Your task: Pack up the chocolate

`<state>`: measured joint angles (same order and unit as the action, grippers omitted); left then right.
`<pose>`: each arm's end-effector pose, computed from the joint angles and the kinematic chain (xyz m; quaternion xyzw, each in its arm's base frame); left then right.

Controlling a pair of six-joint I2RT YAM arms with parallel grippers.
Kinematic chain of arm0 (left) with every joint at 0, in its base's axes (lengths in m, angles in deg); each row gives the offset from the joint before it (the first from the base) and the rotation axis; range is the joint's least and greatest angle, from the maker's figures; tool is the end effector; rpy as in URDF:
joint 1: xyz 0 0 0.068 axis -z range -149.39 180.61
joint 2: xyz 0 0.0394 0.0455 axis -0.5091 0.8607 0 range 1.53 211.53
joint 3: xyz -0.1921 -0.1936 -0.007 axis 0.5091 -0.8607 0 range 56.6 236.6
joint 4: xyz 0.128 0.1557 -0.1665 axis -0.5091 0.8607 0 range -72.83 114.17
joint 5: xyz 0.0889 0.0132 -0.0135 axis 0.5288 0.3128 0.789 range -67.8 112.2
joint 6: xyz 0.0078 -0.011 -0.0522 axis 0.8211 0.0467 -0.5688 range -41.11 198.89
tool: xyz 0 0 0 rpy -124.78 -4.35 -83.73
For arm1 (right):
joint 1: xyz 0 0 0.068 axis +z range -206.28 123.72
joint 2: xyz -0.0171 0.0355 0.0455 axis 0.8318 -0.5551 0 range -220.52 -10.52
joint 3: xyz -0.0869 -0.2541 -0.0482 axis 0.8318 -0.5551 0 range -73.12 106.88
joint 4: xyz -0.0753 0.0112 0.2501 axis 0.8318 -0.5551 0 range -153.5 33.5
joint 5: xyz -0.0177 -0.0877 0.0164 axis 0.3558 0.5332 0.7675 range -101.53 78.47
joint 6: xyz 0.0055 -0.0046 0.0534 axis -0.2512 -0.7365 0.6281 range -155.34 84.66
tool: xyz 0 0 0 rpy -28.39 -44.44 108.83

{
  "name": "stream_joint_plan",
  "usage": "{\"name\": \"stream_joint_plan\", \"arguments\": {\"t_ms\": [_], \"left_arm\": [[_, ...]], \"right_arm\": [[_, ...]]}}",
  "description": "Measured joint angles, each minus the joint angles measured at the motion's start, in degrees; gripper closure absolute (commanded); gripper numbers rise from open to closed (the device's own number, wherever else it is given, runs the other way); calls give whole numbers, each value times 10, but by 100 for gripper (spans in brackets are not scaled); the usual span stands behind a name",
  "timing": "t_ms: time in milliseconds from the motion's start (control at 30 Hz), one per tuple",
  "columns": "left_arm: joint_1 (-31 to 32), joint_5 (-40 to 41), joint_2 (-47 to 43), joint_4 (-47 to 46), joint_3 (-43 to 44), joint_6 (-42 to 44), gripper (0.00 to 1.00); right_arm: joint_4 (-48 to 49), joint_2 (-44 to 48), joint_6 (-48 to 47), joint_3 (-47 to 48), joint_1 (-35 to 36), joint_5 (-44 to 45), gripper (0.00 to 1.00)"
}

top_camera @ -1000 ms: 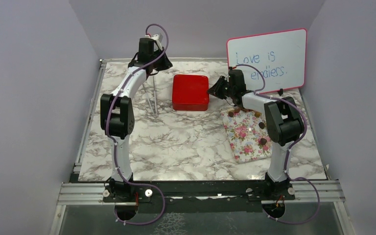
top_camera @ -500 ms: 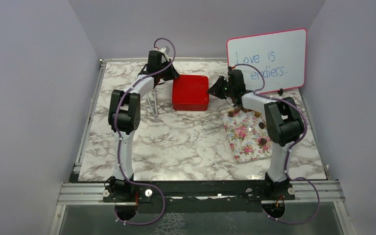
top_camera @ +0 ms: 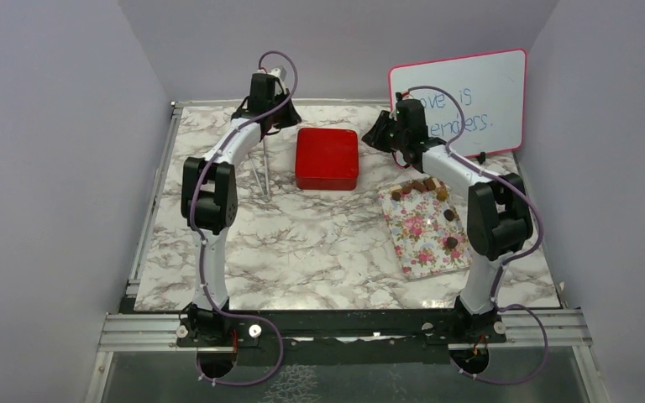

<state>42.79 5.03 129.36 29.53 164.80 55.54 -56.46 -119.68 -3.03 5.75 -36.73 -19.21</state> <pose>0.5104 -0.1209 0.2390 -0.0121 0.8677 -0.2707 0.4167 0.4157 0.1527 0.2361 0.0630 0.8636 0.2696 0.4215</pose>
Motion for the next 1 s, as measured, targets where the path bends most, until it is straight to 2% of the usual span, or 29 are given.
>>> {"name": "stream_joint_plan", "arguments": {"t_ms": [67,300,400,567,733,867,933,1000], "left_arm": [[4,18,-20,7,0,3,100],[44,74,-54,6,0,18,100],[59,95,-36,5,0,22,100],[60,120,67,-6,48,29,100],[51,139,68,9,48,35,100],[48,138,64,30,48,42,100],[48,134,55,44,48,43,94],[49,125,38,57,48,43,83]], "right_arm": [[0,9,-11,10,0,2,80],[0,17,-40,18,7,5,79],[-1,18,-50,15,7,6,79],[-2,19,-60,12,7,7,79],[-2,19,-64,6,8,9,79],[-1,19,-65,5,8,9,75],[-1,19,-65,5,9,9,71],[-1,19,-65,5,10,9,66]]}}
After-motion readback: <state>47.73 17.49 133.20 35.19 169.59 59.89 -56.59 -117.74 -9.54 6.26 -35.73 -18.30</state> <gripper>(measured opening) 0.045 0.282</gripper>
